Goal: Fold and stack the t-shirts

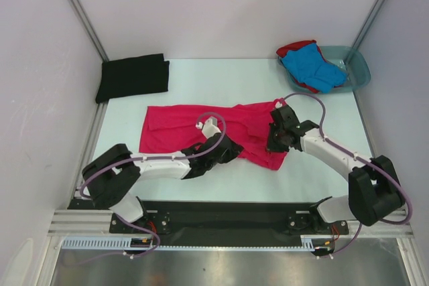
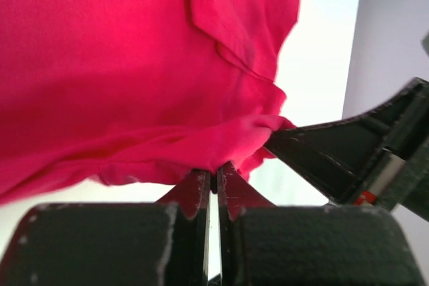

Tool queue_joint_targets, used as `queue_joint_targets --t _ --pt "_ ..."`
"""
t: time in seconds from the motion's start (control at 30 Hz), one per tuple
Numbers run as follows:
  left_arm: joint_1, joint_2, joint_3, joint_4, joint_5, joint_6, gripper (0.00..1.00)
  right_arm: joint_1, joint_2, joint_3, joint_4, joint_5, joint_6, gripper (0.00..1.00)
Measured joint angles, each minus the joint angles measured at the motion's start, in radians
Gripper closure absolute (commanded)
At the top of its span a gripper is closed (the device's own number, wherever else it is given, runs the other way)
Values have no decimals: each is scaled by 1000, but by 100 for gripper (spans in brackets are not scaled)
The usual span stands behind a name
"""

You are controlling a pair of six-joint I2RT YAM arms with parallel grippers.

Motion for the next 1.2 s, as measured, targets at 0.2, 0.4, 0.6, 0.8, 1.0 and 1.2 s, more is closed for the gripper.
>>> queue_joint_targets --t 0.2,0.4,0.6,0.8,1.0,1.2 --pt "77 131 35 61 139 -8 82 -56 79 69 0 -2 -6 100" --pt "143 280 68 175 320 -45 62 -124 167 153 8 -37 -27 100" --pt "190 362 125 220 424 -59 57 -169 295 228 19 -80 -50 90" --pt "208 343 176 201 394 14 49 -182 353 262 31 -51 -76 62" --pt "232 294 218 137 306 126 45 -184 353 267 59 56 -100 58" --pt "250 282 272 91 238 227 44 -185 338 281 62 86 -129 58"
